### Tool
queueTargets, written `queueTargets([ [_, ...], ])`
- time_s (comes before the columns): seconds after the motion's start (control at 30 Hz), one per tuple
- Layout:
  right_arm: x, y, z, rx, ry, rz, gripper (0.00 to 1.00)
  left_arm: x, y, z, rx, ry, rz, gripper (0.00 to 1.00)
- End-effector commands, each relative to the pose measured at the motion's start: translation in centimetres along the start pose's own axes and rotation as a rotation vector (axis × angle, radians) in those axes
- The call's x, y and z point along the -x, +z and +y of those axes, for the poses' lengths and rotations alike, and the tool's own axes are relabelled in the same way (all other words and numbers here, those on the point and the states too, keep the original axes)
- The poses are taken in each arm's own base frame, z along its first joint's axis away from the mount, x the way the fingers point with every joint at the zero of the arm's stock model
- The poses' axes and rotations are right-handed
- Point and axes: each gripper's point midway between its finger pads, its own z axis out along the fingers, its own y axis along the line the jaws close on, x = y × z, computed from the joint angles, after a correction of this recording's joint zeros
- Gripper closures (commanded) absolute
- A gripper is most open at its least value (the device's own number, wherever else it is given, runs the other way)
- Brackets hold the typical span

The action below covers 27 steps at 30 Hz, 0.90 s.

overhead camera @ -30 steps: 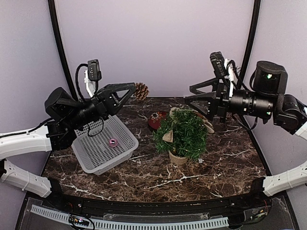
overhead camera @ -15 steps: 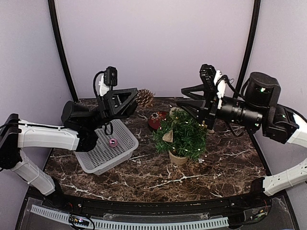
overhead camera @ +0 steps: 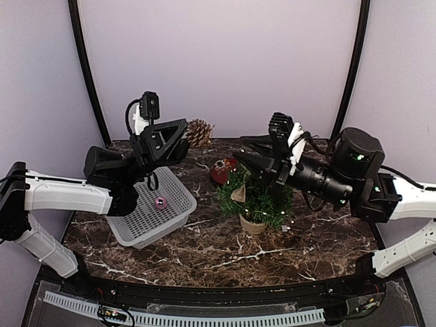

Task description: Decorate the small christmas tree

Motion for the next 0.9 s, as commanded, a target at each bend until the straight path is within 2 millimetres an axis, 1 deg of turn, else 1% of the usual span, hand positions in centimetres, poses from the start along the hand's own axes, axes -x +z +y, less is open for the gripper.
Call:
queueTargets([
  [0.0, 3.9, 0.8, -0.8, -0.06, 0.152, -0.225, 0.72, 1.1, 0.4, -4.7, -0.138, 0.161, -0.074, 0.7],
  [0.03, 4.0, 1.1, -0.6, -0.053, 0.182, -0.24, 0.72, 1.1, 0.5, -5.0, -0.137, 0.197, -0.08, 0.7],
  [0.07, 4.0, 1.3, -0.5, -0.054, 0.206, -0.256, 0.72, 0.9, 0.8, -4.9, -0.125, 0.199, -0.081, 0.7],
  [0.1, 4.4, 1.3, -0.6, -0.064, 0.235, -0.289, 0.71, 0.9, 0.9, -5.4, -0.126, 0.243, -0.084, 0.7],
  [0.13, 4.5, 1.4, -0.6, -0.067, 0.261, -0.307, 0.7, 0.5, 1.1, -5.2, -0.111, 0.244, -0.082, 0.7],
  [0.17, 4.6, 1.5, -0.6, -0.068, 0.282, -0.319, 0.7, 0.4, 1.2, -5.5, -0.109, 0.287, -0.086, 0.7],
  [0.2, 4.6, 1.6, -0.7, -0.068, 0.305, -0.324, 0.7, 0.1, 1.4, -5.5, -0.102, 0.291, -0.085, 0.7],
  [0.23, 4.7, 1.7, -0.6, -0.063, 0.324, -0.33, 0.7, 0.1, 1.5, -5.8, -0.104, 0.325, -0.091, 0.69],
  [0.33, 4.7, 1.7, 0.0, -0.024, 0.374, -0.344, 0.69, 0.0, 1.6, -6.2, -0.109, 0.348, -0.11, 0.69],
  [0.43, 4.9, 1.5, 0.6, 0.019, 0.417, -0.359, 0.68, 0.2, 1.2, -6.0, -0.099, 0.359, -0.138, 0.69],
  [0.5, 5.5, 1.5, 1.1, 0.062, 0.44, -0.373, 0.68, 0.2, 1.0, -5.8, -0.098, 0.363, -0.151, 0.69],
  [0.6, 5.9, 1.9, 1.7, 0.11, 0.472, -0.375, 0.68, 0.3, 1.0, -5.7, -0.102, 0.369, -0.164, 0.69],
  [0.7, 5.7, 2.4, 2.6, 0.148, 0.487, -0.366, 0.68, 0.5, 0.9, -5.6, -0.093, 0.378, -0.176, 0.69],
  [0.77, 5.4, 2.8, 2.8, 0.152, 0.494, -0.356, 0.68, 0.5, 0.9, -5.6, -0.09, 0.385, -0.175, 0.7],
  [0.87, 5.8, 2.9, 3.4, 0.192, 0.5, -0.364, 0.69, 0.3, 0.9, -5.4, -0.082, 0.392, -0.171, 0.7],
])
